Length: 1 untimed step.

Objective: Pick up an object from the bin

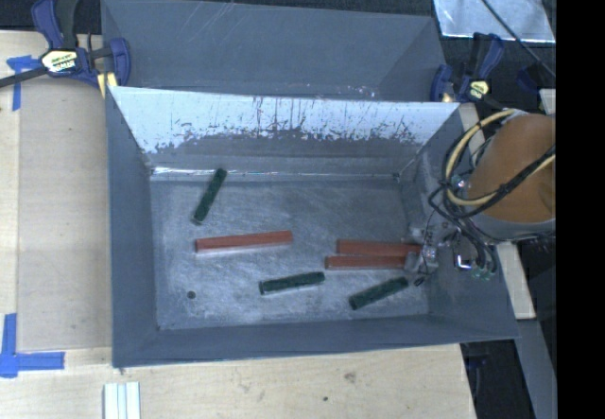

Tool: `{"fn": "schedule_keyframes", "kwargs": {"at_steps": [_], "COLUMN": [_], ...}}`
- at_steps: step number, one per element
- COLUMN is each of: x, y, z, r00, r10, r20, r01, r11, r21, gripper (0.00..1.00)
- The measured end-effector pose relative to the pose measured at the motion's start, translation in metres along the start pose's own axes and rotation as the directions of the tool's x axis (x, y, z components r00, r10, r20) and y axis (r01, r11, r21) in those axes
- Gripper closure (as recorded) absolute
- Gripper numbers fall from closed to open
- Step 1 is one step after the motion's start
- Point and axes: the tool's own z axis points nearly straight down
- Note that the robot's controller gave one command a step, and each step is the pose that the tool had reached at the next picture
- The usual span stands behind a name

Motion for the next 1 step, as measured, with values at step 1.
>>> {"fn": "schedule_keyframes", "kwargs": {"at_steps": [1], "x": [0.0073], "y": [0.0247], "z": [-0.0568], "r00": [0.999], "r10": [0.049], "r20": [0.005], "r01": [-0.049], "r11": [0.999], "r21": [0.011], "gripper": [1.00]}}
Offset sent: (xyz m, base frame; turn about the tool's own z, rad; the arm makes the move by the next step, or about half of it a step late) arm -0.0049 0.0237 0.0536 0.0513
